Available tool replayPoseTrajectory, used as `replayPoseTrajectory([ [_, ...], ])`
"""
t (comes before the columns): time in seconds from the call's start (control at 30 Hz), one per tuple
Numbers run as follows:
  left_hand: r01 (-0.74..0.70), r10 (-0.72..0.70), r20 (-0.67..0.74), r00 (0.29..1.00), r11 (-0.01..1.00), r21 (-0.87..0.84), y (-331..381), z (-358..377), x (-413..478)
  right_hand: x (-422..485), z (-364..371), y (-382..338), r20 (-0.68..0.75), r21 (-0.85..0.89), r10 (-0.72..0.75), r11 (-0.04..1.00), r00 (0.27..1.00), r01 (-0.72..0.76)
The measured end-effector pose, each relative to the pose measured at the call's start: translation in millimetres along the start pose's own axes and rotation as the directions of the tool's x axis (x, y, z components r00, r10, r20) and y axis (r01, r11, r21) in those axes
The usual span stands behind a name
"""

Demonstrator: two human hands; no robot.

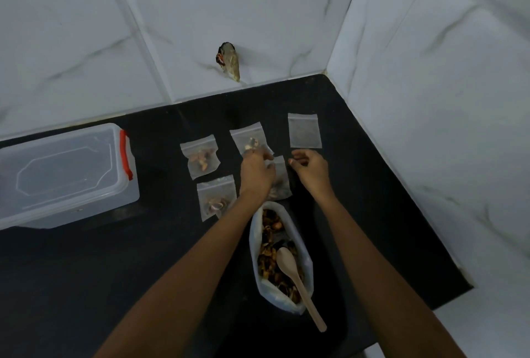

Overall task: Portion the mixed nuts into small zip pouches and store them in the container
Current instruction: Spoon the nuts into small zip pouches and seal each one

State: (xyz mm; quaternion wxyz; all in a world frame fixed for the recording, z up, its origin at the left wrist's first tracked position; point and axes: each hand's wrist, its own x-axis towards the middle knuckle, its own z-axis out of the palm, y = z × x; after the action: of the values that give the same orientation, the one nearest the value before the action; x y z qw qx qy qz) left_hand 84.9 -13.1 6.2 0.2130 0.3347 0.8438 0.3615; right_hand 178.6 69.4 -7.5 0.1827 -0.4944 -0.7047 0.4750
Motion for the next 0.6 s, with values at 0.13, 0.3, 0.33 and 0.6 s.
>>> replayPoseTrajectory([
  [0.13, 0.006, -0.003, 0.037, 0.999, 0.997, -0.071, 22, 12, 25, 26, -16, -6, -0.082, 0.021, 0.069, 0.997, 0.994, -0.068],
  [0.3, 0.135, -0.131, 0.041, 0.991, 0.983, -0.123, 40, 36, 67, 66, -23, -6, -0.22, 0.014, 0.125, 0.992, 0.967, -0.125],
  [0.33, 0.158, -0.155, 0.032, 0.987, 0.978, -0.133, 42, 42, 75, 72, -23, -4, -0.237, 0.003, 0.131, 0.991, 0.963, -0.134],
  [0.6, 0.219, -0.217, 0.03, 0.976, 0.965, -0.148, 44, 66, 108, 93, -11, 10, -0.336, -0.097, 0.121, 0.982, 0.934, -0.162],
])
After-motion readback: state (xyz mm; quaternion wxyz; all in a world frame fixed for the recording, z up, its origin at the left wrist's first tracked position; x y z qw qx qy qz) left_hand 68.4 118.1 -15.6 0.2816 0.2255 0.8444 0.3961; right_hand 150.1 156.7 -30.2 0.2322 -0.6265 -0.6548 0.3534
